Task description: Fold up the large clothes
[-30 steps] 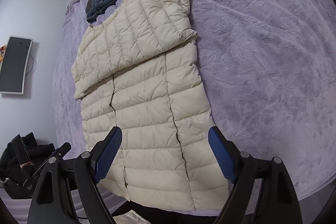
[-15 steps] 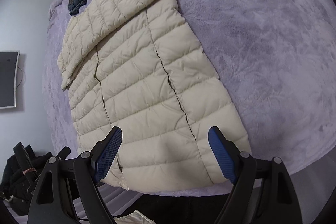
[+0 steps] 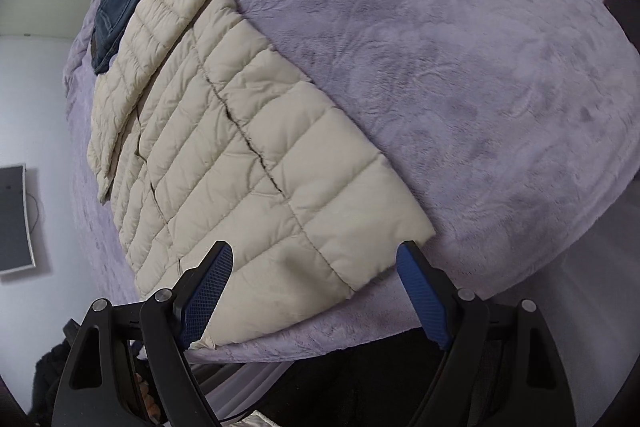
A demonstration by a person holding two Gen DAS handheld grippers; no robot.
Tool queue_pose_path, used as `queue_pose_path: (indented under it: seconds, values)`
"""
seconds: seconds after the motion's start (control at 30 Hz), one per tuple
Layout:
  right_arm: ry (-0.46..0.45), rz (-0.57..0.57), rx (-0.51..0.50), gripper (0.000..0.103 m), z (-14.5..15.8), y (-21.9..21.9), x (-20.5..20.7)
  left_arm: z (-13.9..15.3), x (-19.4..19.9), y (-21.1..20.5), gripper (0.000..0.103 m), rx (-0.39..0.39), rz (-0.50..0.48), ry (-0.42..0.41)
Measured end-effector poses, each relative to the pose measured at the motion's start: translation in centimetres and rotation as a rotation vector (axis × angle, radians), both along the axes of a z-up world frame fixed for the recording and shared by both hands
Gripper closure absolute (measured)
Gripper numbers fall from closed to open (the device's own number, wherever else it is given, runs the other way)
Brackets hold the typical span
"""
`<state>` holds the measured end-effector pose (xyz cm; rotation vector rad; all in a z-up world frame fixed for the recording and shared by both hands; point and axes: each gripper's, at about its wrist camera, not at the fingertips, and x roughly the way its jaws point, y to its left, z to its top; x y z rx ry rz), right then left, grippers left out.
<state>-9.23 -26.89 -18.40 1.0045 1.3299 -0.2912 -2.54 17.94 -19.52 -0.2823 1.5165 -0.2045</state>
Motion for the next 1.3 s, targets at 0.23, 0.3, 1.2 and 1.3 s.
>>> queue_pose_path:
  seconds: [0.23,0.3,1.2,1.3]
  values:
    - [-0.081,-0.108,0.167,0.017,-2.5,0.6,-1.8,-1.2,-0.4,-1.8,0.001,-0.151,-0.029,0.035]
    - [-0.12,-0.118,0.221,0.017,-3.1,1.2,-1.5,-1.4,-0.3,-2.4,0.001,-0.169,-0.045,0.035]
    - [-0.326,-0.176,0.495,0.09,-2.6,1.8,1.5,4.9,2.8,-0.8,0.083,-0.492,0.07,-0.035]
    - [-0.382,-0.14,0.512,0.09,-0.6,0.8,3.7,7.1,4.9,-1.0,0.083,-0.528,0.106,-0.083]
